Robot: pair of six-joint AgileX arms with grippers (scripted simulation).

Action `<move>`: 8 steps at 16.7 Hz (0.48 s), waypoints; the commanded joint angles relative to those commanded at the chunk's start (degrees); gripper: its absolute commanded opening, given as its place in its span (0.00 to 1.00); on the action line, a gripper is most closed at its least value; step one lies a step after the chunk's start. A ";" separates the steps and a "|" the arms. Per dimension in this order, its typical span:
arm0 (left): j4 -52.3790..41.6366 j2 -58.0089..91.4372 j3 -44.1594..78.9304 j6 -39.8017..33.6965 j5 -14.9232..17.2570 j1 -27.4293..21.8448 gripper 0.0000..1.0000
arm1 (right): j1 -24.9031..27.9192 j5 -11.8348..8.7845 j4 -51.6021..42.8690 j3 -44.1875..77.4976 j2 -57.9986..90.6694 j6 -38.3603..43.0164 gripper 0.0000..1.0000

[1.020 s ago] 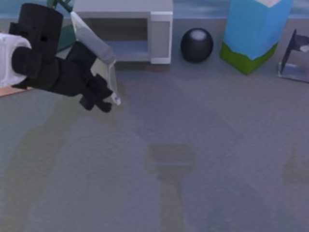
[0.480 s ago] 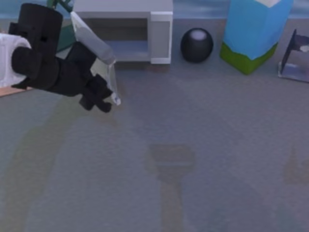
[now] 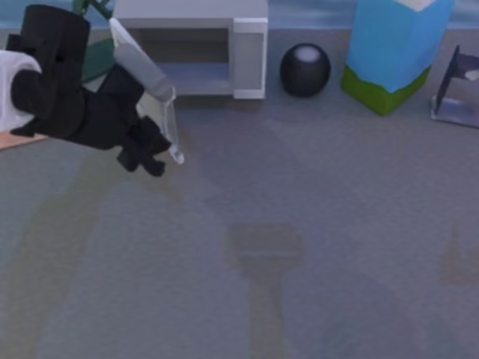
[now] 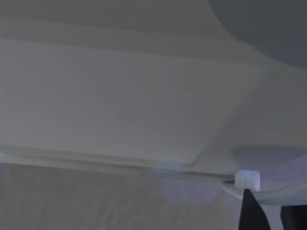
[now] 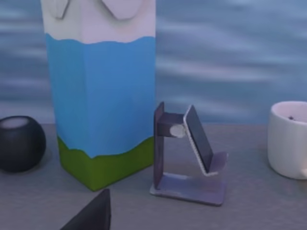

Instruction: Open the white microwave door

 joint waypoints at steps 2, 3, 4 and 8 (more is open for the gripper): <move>-0.73 0.03 0.11 1.50 0.77 0.69 0.00 | 0.00 0.00 0.00 0.00 0.00 0.00 1.00; -1.01 0.06 0.11 1.97 1.02 0.92 0.00 | 0.00 0.00 0.00 0.00 0.00 0.00 1.00; -1.06 0.06 0.11 2.08 1.07 0.96 0.00 | 0.00 0.00 0.00 0.00 0.00 0.00 1.00; -1.06 0.06 0.11 2.08 1.07 0.96 0.00 | 0.00 0.00 0.00 0.00 0.00 0.00 1.00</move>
